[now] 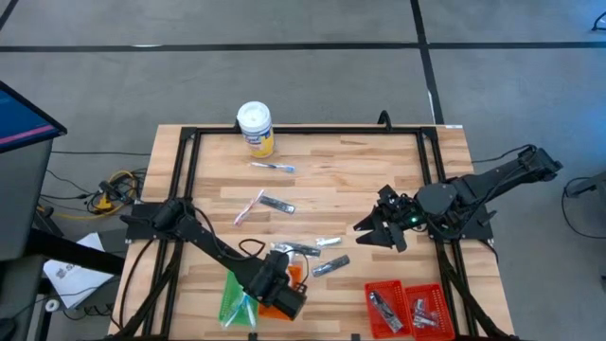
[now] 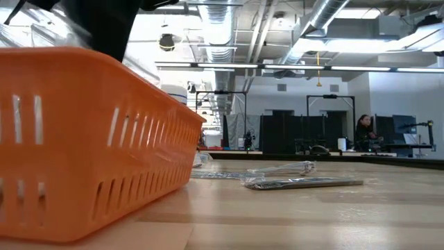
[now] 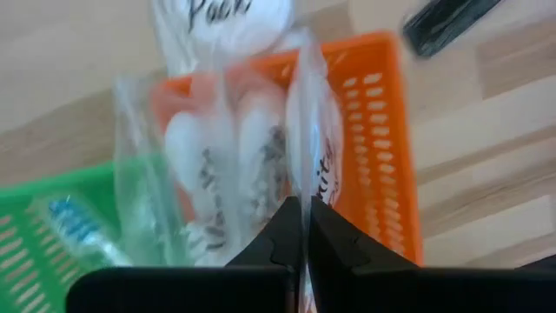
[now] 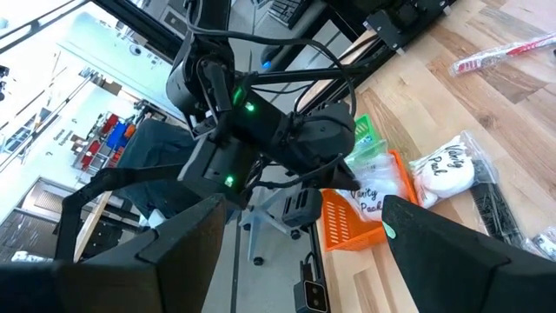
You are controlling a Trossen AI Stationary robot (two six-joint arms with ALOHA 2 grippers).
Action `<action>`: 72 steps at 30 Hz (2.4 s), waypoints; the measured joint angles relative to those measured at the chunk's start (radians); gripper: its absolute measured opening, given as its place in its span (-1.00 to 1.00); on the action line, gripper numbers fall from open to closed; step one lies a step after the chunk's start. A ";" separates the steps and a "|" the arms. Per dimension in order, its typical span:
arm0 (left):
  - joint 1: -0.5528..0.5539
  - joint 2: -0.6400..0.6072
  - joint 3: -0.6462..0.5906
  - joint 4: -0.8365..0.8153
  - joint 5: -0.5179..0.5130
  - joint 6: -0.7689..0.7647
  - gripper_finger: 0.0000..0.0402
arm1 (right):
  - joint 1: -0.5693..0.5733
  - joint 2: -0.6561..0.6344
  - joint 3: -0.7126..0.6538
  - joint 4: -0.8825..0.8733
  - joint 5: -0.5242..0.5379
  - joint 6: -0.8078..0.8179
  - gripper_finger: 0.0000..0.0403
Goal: Pick & Place Travel size toiletries
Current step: Put the white vanity pack into the orange basket, then put the black comb into the left red basket
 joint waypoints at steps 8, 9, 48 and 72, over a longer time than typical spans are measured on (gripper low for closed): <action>0.000 0.000 0.000 0.030 -0.040 0.000 -0.96 | 0.000 0.000 0.000 0.000 0.000 0.000 0.50; 0.000 0.000 0.000 0.030 -0.040 0.000 -0.94 | 0.000 0.000 0.000 0.000 0.000 0.000 0.50; 0.200 -0.315 -0.191 -0.033 -0.185 0.259 -0.43 | -0.109 0.000 0.000 -0.035 -0.037 -0.050 0.50; 0.634 -0.809 -1.044 0.614 0.038 0.790 -0.76 | -0.436 0.189 0.000 0.274 -0.223 -0.111 0.50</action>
